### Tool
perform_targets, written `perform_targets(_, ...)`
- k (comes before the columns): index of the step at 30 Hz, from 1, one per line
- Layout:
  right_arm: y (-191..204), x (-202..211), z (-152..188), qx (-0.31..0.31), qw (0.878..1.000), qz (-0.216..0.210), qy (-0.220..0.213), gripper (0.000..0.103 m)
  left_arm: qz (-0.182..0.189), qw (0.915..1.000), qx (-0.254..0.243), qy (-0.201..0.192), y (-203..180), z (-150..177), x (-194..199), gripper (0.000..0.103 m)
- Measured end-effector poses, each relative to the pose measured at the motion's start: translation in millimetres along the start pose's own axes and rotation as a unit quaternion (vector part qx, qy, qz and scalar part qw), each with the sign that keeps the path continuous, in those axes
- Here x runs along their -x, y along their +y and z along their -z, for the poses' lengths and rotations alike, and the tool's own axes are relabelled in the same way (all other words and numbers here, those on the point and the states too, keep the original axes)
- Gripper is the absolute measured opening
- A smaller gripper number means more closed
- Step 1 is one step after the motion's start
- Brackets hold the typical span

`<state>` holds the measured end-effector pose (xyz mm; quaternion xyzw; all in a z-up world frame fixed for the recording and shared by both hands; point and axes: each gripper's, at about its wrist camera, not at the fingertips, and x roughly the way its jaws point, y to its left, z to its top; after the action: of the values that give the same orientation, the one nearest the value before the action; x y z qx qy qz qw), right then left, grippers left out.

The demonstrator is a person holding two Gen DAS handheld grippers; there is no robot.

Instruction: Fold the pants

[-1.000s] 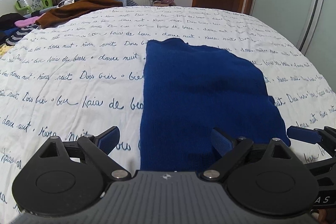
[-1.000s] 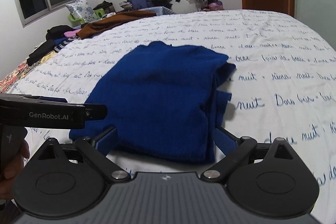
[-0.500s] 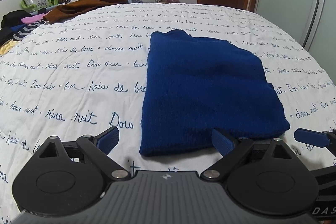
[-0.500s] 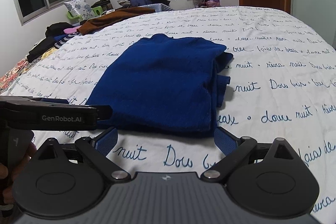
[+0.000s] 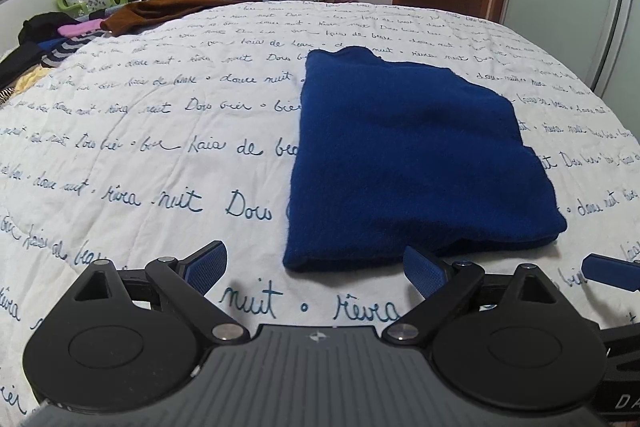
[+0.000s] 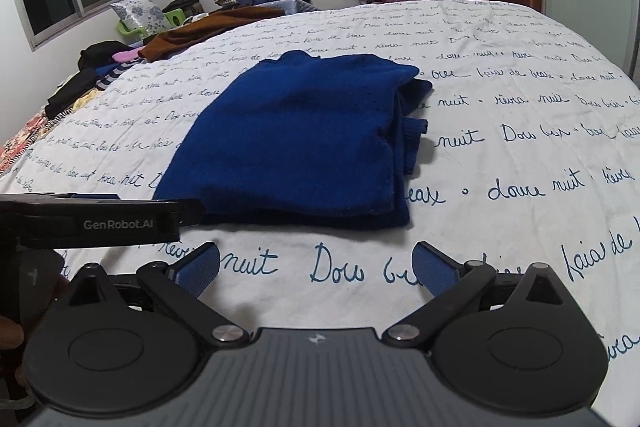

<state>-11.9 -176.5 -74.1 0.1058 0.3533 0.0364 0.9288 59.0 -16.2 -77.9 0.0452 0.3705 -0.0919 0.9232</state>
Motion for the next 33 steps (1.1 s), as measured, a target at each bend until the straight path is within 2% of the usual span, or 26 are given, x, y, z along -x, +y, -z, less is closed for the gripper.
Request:
perform_targets(14, 13, -3, 4, 0.017, 1.000, 0.011, 0.004, 0.103, -0.021, 0.9997, 0.008, 0.000, 19, 13, 5, 0.094)
perform_targets(19, 16, -3, 7, 0.020, 1.000, 0.008, 0.005, 0.103, -0.070, 0.9974, -0.013, -0.009, 29, 22, 14, 0.094)
perform_targets(22, 20, 0, 9, 0.029, 1.000, 0.008, 0.003, 0.103, -0.103, 0.9946, 0.009, -0.015, 46, 26, 19, 0.094)
perform_targets(25, 22, 0, 11, 0.034, 0.999, 0.012, 0.001, 0.103, -0.076, 0.9954, 0.056, -0.012, 61, 26, 18, 0.094)
perform_targets(28, 20, -1, 12, 0.030, 0.999, 0.012, 0.001, 0.103, -0.022, 0.9954, 0.093, 0.003, 60, 27, 15, 0.094)
perform_targets(30, 16, 0, 11, 0.026, 0.999, 0.020, -0.004, 0.103, 0.009, 0.9959, 0.089, 0.013, 51, 26, 10, 0.094)
perform_targets(33, 7, -2, 10, 0.012, 0.999, 0.031, -0.004, 0.103, 0.014, 0.9975, 0.068, 0.013, 35, 25, 3, 0.094)
